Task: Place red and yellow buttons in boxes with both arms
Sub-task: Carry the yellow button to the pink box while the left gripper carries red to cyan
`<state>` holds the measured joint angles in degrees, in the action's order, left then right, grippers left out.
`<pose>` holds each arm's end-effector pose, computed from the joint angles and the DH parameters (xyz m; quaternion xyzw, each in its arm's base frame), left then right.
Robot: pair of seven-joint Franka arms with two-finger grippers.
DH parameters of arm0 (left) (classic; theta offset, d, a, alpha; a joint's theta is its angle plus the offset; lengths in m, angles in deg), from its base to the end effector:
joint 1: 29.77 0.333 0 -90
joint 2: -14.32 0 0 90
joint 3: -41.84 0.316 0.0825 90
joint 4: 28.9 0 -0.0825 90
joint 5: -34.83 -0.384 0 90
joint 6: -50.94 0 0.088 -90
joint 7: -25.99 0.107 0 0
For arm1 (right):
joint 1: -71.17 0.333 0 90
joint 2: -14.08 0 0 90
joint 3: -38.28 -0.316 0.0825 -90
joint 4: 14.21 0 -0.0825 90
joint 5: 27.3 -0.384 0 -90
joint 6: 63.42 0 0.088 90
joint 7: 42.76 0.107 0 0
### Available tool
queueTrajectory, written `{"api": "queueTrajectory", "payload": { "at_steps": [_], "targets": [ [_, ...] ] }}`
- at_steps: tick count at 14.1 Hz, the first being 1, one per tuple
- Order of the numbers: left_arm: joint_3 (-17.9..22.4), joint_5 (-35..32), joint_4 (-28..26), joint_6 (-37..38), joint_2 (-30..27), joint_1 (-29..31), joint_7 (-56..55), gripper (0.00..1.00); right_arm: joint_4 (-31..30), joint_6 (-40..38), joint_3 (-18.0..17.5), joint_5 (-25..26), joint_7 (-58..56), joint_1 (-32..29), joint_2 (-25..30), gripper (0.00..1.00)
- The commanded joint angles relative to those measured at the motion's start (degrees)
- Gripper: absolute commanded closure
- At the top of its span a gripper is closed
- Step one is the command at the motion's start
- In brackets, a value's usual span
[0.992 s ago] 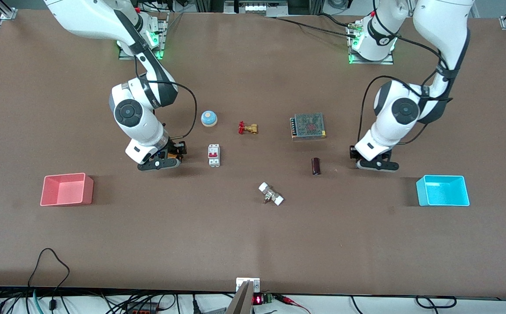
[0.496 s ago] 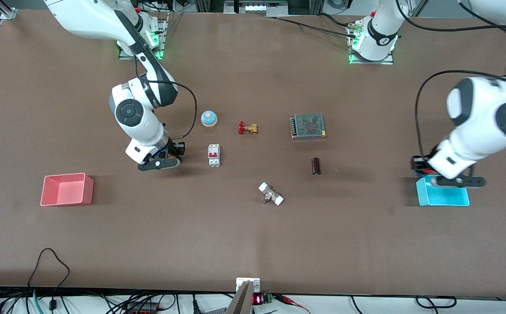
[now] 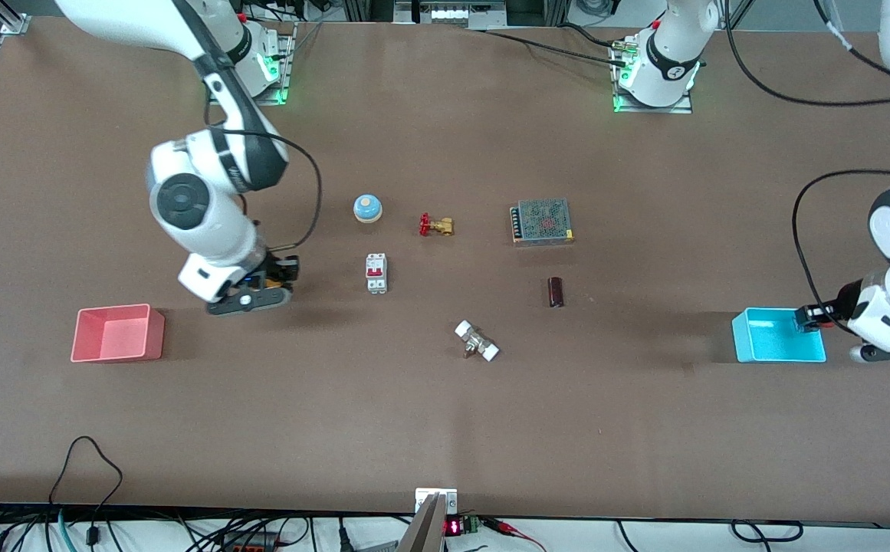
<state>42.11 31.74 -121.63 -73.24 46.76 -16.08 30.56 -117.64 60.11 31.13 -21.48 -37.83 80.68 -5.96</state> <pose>0.6660 0.1673 0.2932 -0.9975 -0.0662 0.0123 0.0217 0.6157 0.1740 0.3533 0.9918 0.1262 0.0062 0.0203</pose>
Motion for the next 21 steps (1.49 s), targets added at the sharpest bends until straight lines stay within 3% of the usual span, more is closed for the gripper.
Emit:
{"api": "queueTrajectory", "payload": {
  "at_steps": [1, 7, 9, 10, 13, 14, 15, 16, 19, 21],
  "targets": [
    [-0.62, 0.89, 3.26, -2.12, 4.02, 0.02, 1.93, 0.72, 4.28, -4.26, -0.24, -0.9, -9.65, -6.6, 0.18, 0.76],
    [-1.24, 0.98, 1.59, -2.13, 6.66, 1.6, 4.39, 0.72, 12.89, -1.81, 2.14, -2.65, -27.49, -17.06, -9.48, 0.77],
    [-1.33, 1.93, 1.32, -2.21, 7.28, 1.87, 7.02, 0.72, 13.35, -0.14, 3.71, -4.76, -31.02, -17.87, -10.81, 0.76],
    [-1.33, 3.25, 1.24, -2.21, 7.28, 1.87, 7.29, 0.66, 13.35, 0.65, 4.15, -5.03, -31.82, -17.87, -11.07, 0.76],
    [-1.33, 3.61, 0.89, -2.21, 7.28, 1.95, 7.65, 0.71, 13.35, 1.54, 4.77, -5.12, -32.35, -19.01, -12.57, 0.76],
    [-1.33, 3.61, 0.88, -2.21, 7.28, 1.78, 7.82, 0.55, 13.35, 1.54, 4.86, -5.21, -32.44, -19.27, -12.57, 0.76],
    [-1.33, 3.61, 0.88, -2.21, 7.28, 1.86, 7.82, 0.2, 13.35, 1.54, 4.95, -5.21, -32.44, -19.53, -12.57, 0.76],
    [-1.33, 3.61, 0.97, -2.21, 7.28, 1.87, 7.82, 0.01, 13.35, 1.54, 5.65, -5.29, -32.44, -19.54, -12.57, 0.76],
    [-1.33, 3.61, 1.32, -1.52, 6.58, 1.78, 7.56, 0.0, 13.08, 1.54, 6.35, -6.43, -33.75, -19.97, -12.92, 0.75],
    [-1.33, 3.53, 1.59, 0.32, 3.17, 1.51, 7.39, 0.0, 12.99, 1.72, 6.62, -7.58, -34.46, -19.98, -13.71, 0.75]
  ]
}}
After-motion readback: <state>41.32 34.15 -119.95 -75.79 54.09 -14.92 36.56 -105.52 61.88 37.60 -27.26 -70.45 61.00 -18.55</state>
